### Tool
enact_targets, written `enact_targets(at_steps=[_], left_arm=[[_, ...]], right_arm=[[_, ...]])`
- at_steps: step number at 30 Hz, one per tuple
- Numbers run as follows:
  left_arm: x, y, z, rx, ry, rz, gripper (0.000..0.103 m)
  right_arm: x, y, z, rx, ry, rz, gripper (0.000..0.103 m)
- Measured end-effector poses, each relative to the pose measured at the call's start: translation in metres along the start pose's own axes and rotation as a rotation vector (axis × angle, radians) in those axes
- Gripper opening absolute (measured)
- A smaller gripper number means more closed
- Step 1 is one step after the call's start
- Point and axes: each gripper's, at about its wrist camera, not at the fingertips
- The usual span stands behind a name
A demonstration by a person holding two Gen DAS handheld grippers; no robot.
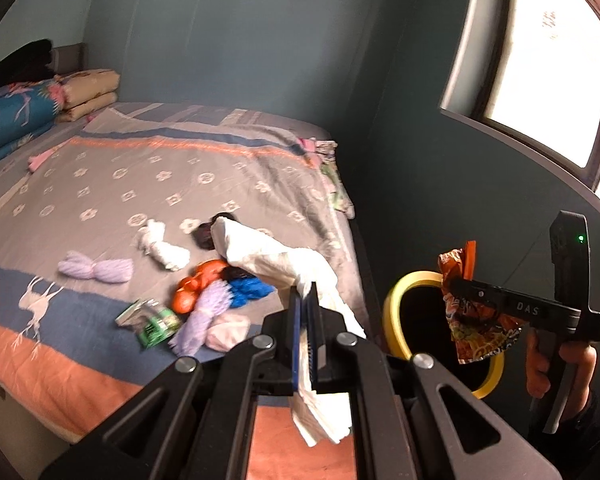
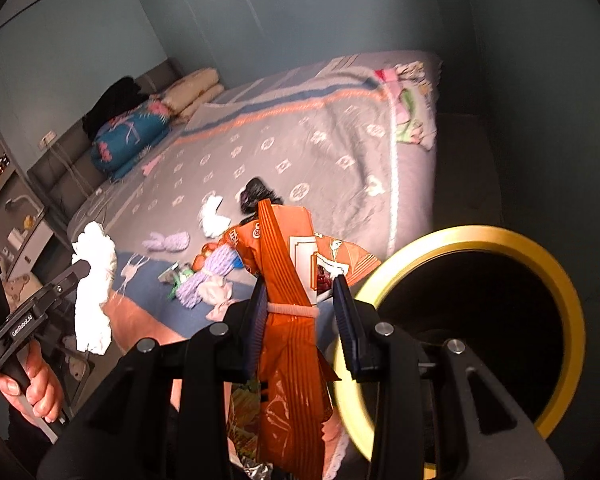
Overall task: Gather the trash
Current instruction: 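Carry the tissue and orange wrapper over the bin and open both grippers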
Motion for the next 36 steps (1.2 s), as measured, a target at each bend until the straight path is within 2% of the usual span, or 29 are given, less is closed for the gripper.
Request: enact_targets(at_steps=[5,12,22,36], left_arm=[[-0.009,-0.036,0.010,0.040,0.010,0.062,0.003],[-0.006,-0.082,0.033,0.117,0.057,0.098,0.003],[0.003,-0.138,0.058,0.218,0.109,0.159,0.003],[0.012,-0.188,0.088,0.285,0.146,0.192,0.003]], right_arm=[[-0.002,-0.023,-0.027,0.038,-0.061,0.037,0.032],[-0.001,-0.058,-0.052,0.090,-0.117,0.090,0.032],[-0.005,-0.089,-0.057,0.105,-0.143,0.141,0.032],[-0.009,-0.124,-0.064,0.103,-0.178,0.206,0.032]])
Point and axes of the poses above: each gripper's, at about its wrist camera, not at the fingertips, and z roughly the way its jaws point, y to its left, x to its underside, and after that the axes turned 14 degrees about -x, right-handed
